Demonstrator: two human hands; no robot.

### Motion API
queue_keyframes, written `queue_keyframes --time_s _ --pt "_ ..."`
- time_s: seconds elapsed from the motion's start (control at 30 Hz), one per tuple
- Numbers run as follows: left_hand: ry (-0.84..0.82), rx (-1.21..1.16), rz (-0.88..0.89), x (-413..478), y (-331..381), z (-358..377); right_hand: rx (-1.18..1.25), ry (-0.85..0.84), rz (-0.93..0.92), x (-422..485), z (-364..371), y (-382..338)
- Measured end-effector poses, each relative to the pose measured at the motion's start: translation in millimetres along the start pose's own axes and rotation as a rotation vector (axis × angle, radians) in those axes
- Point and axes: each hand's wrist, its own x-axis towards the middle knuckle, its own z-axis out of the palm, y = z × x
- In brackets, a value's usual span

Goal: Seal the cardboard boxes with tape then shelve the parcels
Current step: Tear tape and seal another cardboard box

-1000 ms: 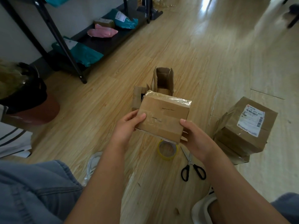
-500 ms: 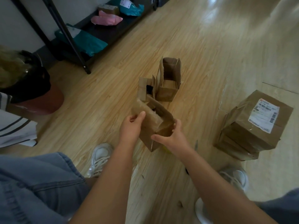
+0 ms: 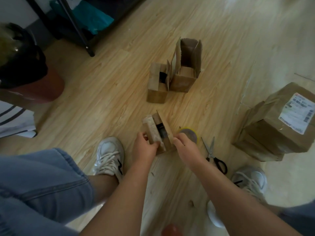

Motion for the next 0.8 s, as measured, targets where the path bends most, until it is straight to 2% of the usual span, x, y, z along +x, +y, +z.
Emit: queue_keyframes --time_s 0.2,0.3,0.4,0.57,0.8 --pt "0.053 0.061 0.080 -3.8 -2.0 10.5 -0.024 0.026 -0.002 9.5 2.6 12.8" --pt "0.076 0.141 0.116 -4.0 -2.6 11.0 -0.011 0.133 0.010 11.9 -5.1 14.2" --pt "0.102 0.203 0.233 -5.4 0.4 11.6 -0.279 0.148 0.019 12.6 -18.9 25.0" --pt "0.096 0.254 0.305 -9.7 3.6 14.3 -0.776 -0.048 -0.101 22.2 -20.4 42.9" --pt "0.110 0.214 0.281 -7.8 10.1 7.3 -1.106 -0.116 -0.160 32.8 -12.5 59.7"
